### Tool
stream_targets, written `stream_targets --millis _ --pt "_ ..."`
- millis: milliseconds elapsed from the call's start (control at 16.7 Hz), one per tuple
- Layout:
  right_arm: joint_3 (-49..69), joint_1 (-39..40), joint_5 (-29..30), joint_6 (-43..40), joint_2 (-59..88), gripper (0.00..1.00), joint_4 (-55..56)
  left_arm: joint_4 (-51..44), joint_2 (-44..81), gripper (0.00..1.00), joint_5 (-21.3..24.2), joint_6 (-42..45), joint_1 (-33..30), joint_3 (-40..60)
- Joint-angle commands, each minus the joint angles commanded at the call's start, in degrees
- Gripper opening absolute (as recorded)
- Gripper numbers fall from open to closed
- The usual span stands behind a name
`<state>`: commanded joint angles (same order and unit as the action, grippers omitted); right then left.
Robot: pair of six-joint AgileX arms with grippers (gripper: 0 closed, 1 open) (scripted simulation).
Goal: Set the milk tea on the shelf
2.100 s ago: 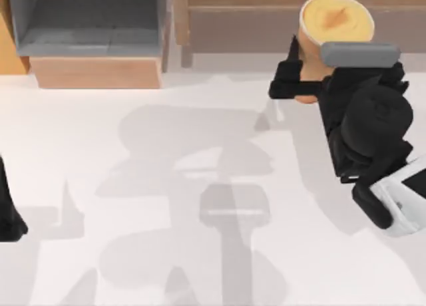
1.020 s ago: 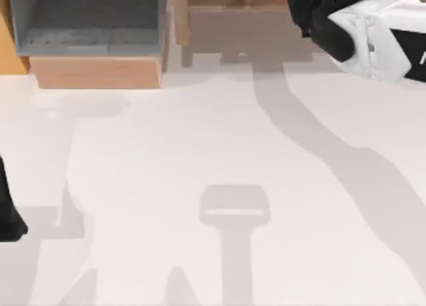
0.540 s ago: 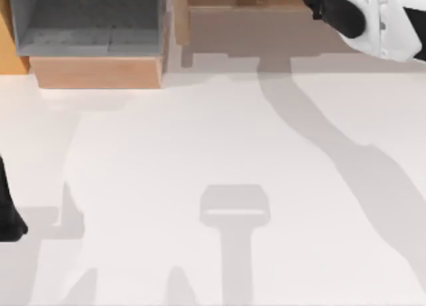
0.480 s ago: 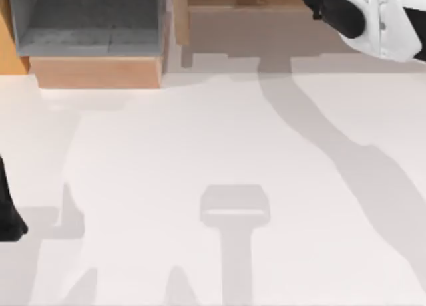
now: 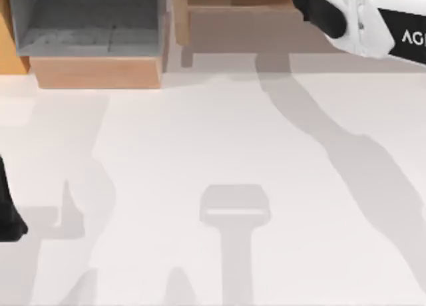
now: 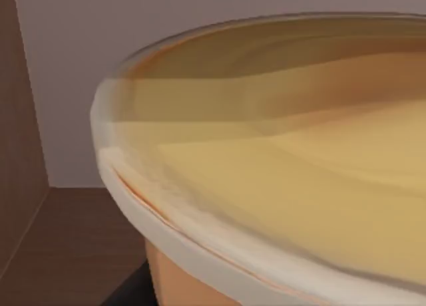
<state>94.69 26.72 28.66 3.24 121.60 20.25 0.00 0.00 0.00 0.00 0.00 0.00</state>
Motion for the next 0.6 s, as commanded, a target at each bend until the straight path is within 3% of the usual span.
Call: stream_targets --millis 300,600 --pt "0.9 -0.5 -0.5 -0.1 1.1 0.00 0.5 0.0 0.0 1.00 0.0 0.0 0.0 0.0" --pt "0.9 -0.5 -0.5 -0.1 1.1 0.38 0.5 0.0 0.0 1.00 0.0 0.0 0.0 0.0"
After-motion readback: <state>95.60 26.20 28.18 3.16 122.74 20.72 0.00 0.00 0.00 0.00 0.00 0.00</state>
